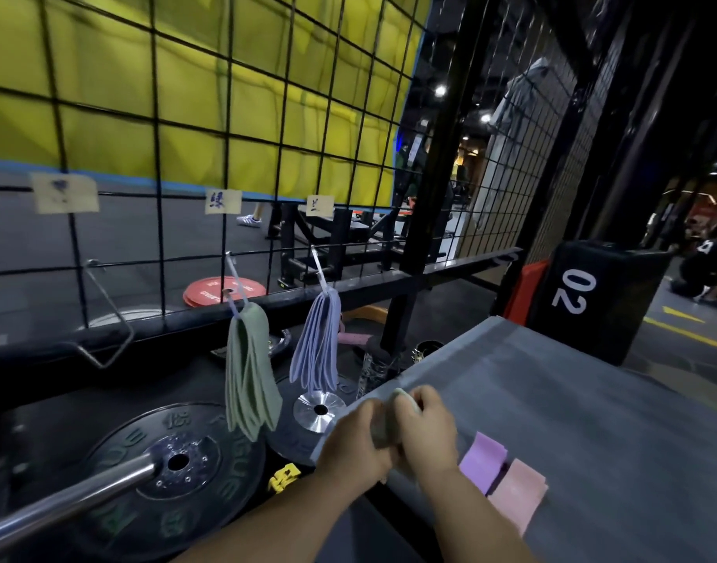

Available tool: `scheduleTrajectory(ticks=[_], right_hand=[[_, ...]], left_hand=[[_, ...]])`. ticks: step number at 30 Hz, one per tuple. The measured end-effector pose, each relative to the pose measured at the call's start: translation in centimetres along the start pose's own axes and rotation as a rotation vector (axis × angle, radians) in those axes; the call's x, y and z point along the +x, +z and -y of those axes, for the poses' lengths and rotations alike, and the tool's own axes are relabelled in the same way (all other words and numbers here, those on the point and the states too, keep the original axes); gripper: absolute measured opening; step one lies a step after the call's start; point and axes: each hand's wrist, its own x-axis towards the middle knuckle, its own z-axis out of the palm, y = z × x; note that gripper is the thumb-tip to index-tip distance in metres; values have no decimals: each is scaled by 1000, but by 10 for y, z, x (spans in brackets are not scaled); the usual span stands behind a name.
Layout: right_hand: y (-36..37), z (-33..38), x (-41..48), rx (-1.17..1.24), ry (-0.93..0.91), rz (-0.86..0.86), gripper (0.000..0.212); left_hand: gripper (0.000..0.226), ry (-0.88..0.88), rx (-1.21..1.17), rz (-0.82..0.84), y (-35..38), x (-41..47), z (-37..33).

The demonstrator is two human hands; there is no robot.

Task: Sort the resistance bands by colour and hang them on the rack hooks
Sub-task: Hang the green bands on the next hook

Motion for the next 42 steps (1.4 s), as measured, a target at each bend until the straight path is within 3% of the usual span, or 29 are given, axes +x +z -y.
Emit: scheduleTrajectory(ticks=[4, 12, 16, 22, 26, 33, 38, 42], right_hand=[[0, 11, -7, 135, 38, 21, 24], [3, 32, -24, 221, 17, 53, 24], [2, 40, -30, 235, -2, 107, 18], [1, 54, -38, 314, -28, 283, 35], [4, 62, -41, 385, -83, 408, 35], [1, 77, -45, 486, -211, 562, 57], [2, 92, -42, 631, -255, 759, 36], [6, 112, -41, 596, -342, 776, 35]], left_hand=[[49, 22, -88, -59, -11, -10, 4], [20, 71, -139, -178, -38, -27, 7], [23, 98, -153, -232, -50, -34, 5], [27, 145, -240, -267, -68, -43, -1], [16, 131, -309, -272, -85, -49, -9], [11, 167, -392, -350, -123, -63, -28], [10, 185, -430, -434, -151, -73, -32], [13, 218, -401, -524, -173, -76, -32]])
